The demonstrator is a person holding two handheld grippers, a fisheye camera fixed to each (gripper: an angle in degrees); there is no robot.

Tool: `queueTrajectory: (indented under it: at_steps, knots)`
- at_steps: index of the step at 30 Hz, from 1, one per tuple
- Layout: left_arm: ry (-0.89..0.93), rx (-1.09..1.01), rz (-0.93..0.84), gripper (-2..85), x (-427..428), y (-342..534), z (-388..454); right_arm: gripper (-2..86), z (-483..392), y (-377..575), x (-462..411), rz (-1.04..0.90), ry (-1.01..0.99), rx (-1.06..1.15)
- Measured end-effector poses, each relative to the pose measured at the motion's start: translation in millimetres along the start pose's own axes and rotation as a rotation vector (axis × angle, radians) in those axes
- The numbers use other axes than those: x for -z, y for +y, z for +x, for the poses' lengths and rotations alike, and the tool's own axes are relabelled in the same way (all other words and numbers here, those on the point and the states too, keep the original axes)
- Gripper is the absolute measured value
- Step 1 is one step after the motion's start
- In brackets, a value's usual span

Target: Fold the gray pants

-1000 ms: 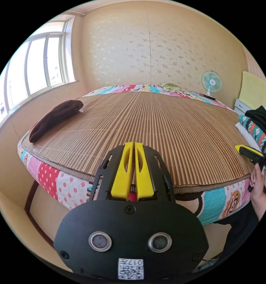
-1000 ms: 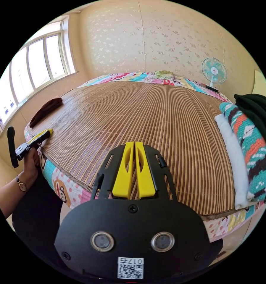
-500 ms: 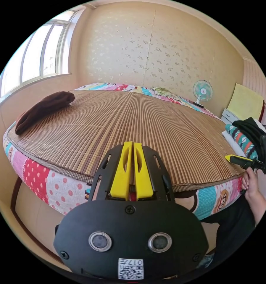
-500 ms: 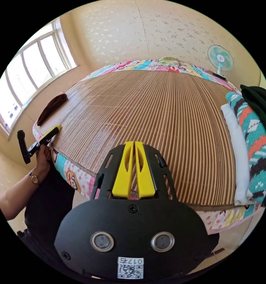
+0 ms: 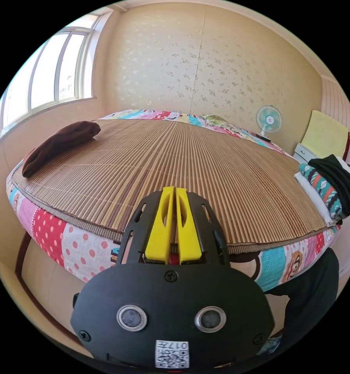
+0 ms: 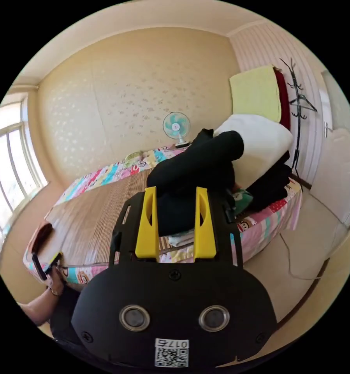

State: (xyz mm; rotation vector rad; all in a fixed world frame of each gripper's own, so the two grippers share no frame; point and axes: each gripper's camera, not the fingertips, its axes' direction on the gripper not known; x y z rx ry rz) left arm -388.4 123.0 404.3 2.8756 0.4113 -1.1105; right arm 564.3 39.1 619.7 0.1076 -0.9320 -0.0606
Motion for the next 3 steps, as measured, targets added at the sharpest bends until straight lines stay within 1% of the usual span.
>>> queueTrajectory:
  at_steps: [3]
  knots:
    - [0.001,0.001,0.001,-1.0,-3,1,2,15.9,29,-39,-30,-0.063,-0.110,-0.165]
